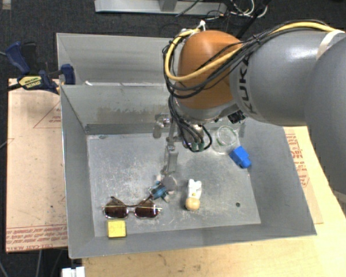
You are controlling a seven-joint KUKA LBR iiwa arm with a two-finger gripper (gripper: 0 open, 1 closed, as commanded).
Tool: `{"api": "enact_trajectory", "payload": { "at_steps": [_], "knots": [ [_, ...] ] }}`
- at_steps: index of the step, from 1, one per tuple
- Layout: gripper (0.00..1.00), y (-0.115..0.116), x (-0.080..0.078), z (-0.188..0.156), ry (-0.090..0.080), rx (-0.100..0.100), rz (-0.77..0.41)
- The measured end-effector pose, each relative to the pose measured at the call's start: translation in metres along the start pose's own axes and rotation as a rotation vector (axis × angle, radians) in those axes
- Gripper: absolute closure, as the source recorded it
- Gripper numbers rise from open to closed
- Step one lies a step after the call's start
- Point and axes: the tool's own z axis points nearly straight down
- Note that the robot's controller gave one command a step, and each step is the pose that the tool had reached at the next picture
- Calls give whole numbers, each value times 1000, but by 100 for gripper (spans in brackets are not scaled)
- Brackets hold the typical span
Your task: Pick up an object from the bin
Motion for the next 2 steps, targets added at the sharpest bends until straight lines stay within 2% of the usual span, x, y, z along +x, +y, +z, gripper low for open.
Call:
{"api": "enact_trajectory", "payload": {
  "at_steps": [1,2],
  "knots": [
    [0,-1,-1,-5,-7,-1,2],
    [0,11,18,31,-10,0,-109]
  ]
}}
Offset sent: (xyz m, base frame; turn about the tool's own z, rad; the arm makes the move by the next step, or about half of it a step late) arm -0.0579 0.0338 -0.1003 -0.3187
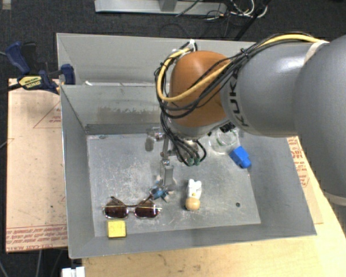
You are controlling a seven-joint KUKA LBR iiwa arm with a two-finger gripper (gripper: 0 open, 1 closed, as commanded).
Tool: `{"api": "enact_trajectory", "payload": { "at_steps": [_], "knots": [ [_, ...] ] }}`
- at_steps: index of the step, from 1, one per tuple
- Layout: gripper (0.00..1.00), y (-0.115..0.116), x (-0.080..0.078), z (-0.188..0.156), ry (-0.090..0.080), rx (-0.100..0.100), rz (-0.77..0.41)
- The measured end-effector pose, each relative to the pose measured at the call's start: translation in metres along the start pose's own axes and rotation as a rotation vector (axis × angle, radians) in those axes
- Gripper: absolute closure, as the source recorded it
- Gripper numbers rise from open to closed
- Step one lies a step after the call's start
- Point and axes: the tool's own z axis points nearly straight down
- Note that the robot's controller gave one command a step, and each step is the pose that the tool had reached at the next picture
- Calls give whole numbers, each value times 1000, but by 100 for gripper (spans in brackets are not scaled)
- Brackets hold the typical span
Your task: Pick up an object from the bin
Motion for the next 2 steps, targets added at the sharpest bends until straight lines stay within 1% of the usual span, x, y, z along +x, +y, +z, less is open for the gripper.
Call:
{"api": "enact_trajectory", "payload": {
  "at_steps": [1,2],
  "knots": [
    [0,16,22,19,5,-1,-286],
    [0,28,48,13,5,-1,-417]
  ]
}}
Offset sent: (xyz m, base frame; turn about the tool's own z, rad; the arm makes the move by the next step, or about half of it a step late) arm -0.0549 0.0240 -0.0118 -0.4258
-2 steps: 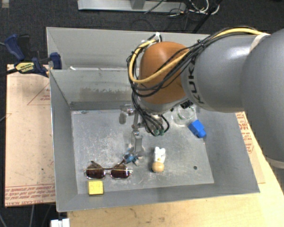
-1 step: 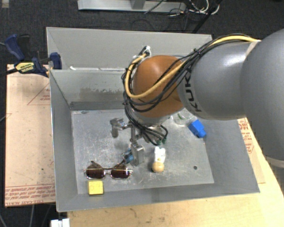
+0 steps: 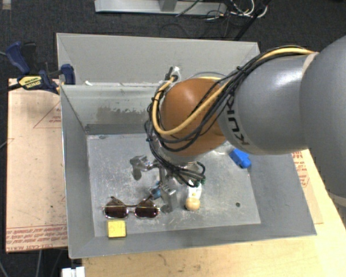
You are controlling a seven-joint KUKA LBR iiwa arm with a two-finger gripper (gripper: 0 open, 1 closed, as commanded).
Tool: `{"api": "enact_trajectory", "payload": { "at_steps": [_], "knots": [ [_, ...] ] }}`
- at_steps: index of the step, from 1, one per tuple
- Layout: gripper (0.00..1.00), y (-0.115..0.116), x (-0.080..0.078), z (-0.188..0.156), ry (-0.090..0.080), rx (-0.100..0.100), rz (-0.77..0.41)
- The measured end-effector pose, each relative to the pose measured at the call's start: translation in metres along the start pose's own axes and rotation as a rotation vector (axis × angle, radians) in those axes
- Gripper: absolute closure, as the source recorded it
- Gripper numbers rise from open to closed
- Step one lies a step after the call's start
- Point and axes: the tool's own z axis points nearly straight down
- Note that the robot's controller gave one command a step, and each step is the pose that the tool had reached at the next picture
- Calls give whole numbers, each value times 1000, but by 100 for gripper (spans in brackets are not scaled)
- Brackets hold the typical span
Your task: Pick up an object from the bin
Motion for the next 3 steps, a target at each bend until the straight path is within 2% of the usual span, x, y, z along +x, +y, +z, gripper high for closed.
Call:
{"api": "enact_trajectory", "payload": {
  "at_steps": [1,2,3],
  "knots": [
    [0,23,-19,55,-2,0,-60],
    [100,28,7,56,-1,-1,16],
    [100,28,7,56,-1,-1,16]
  ]
}}
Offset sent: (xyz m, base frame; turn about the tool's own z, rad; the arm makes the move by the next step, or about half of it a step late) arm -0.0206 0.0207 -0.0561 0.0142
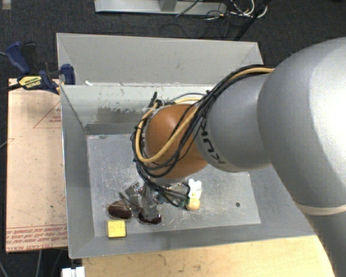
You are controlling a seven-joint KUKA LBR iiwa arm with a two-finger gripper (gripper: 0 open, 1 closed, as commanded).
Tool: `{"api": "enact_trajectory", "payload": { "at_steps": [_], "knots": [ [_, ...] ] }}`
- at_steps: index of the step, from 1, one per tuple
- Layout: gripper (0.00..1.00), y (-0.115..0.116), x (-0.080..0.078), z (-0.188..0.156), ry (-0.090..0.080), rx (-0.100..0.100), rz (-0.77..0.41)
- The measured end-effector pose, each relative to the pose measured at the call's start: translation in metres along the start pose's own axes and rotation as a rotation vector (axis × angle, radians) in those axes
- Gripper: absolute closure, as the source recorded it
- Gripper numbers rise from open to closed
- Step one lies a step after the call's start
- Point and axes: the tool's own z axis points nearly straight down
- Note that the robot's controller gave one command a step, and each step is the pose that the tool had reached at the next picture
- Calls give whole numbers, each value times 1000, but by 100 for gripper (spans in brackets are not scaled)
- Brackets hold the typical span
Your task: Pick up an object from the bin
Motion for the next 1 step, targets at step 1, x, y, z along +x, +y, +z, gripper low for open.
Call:
{"api": "enact_trajectory", "payload": {
  "at_steps": [1],
  "knots": [
    [100,0,1,-4,5,-1,0]
  ]
}}
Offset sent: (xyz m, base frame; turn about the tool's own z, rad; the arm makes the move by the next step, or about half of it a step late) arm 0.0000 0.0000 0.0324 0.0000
